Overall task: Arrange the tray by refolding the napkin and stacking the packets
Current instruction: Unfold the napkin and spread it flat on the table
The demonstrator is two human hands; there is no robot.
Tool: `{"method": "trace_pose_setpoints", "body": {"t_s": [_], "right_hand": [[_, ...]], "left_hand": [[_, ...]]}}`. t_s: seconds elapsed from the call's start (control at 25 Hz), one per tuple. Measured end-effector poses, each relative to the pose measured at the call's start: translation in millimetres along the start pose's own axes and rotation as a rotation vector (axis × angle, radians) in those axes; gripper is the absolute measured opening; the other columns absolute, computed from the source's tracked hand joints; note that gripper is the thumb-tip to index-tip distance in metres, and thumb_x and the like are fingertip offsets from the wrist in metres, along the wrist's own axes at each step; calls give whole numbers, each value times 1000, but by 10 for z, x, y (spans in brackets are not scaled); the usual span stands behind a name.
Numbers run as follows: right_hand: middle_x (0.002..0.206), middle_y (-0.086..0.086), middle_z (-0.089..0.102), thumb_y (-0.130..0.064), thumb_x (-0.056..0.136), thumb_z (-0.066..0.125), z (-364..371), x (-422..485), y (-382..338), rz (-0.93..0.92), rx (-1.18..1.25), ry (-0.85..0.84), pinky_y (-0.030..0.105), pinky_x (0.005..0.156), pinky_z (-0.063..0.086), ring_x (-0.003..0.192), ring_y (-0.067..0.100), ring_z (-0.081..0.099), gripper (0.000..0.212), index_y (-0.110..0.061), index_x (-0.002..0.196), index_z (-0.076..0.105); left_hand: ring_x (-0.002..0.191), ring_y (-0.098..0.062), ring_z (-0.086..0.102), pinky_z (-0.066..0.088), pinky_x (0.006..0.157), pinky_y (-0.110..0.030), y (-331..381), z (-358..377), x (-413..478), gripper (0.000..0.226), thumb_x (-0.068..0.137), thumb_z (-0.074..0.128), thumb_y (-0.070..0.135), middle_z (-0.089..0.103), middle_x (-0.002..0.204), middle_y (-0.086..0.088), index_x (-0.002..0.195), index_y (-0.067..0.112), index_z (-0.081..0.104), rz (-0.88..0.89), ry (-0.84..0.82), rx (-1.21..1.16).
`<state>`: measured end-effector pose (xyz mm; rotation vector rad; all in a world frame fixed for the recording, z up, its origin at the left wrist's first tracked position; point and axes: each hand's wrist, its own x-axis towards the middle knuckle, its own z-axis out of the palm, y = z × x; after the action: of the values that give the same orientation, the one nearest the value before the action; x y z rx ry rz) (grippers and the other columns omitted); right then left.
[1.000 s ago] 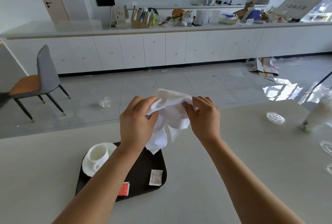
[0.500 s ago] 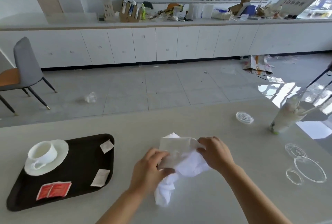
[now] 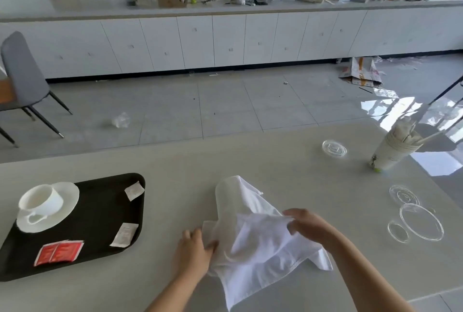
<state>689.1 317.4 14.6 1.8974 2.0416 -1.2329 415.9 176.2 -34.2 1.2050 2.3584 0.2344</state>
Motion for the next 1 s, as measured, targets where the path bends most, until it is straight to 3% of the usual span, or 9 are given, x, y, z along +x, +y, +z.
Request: {"method": "trace_pose_setpoints", "body": {"t_s": [0.04,0.12,0.28,0.44,0.6,0.68,0.8,0.92,1.0], "right_hand": [[89,0,71,-31,73,60,24,43,-35,5,92,60,32,75,48,91,26,64,17,-28,85,71],[76,0,66,-47,88,49,110,141,-109,7,18,227,30,60,42,84,29,65,27,-31,72,63],[112,0,68,-44,87,59,358,328,-352,-53,-227,162,31,72,45,108,28,62,31,-33,116,61],[73,-3,64,-28,81,63,377,400,-449,-115,-167,352,33,56,48,73,27,58,15,-19,72,56],[83,0,63,-27,87,61,288,360,-233,-76,-229,599,29,53,36,69,28,54,15,-21,76,52],[94,1,66,-24,87,57,267,314,-169,21,-343,518,29,57,40,82,30,61,3,-21,86,56],[114,0,59,-13,77,53,232,341,-152,21,-470,448,32,70,49,104,27,54,36,-27,110,54],[151,-1,41,-20,83,61,284,438,-445,-324,-314,506,39,103,43,131,29,38,62,-31,142,44],[163,-5,21,-43,96,52,422,504,-678,-485,-310,348,41,117,26,147,24,21,61,-40,152,27]], "left_hand": [[106,-27,60,48,83,-33,43,17,39,45,84,61,47,60,115,-6,121,22,56,2,-10,-28],[97,-26,66,51,76,-31,95,40,90,29,83,62,35,70,105,-4,109,23,64,5,-1,-117],[80,-26,68,49,64,-29,65,-10,124,3,74,71,20,74,80,-2,76,18,72,-194,26,-421],[63,-23,62,47,60,-33,-202,-151,153,14,79,71,16,69,67,-2,69,12,64,-283,37,-801],[61,-20,56,45,58,-31,-483,-297,201,19,78,77,11,63,65,-3,71,8,60,-307,124,-1015],[69,-25,62,48,62,-32,-543,-327,198,14,76,74,3,67,72,-3,74,10,62,-329,234,-984],[86,-23,59,47,73,-36,-613,-337,177,30,76,60,-11,64,94,0,91,13,64,-125,481,-555],[84,-26,59,44,71,-35,-537,-290,179,36,76,60,-16,62,95,-7,102,8,67,57,517,-364],[84,-31,62,45,72,-35,-423,-353,264,32,78,61,-14,64,94,-10,102,6,69,95,491,-393]]}}
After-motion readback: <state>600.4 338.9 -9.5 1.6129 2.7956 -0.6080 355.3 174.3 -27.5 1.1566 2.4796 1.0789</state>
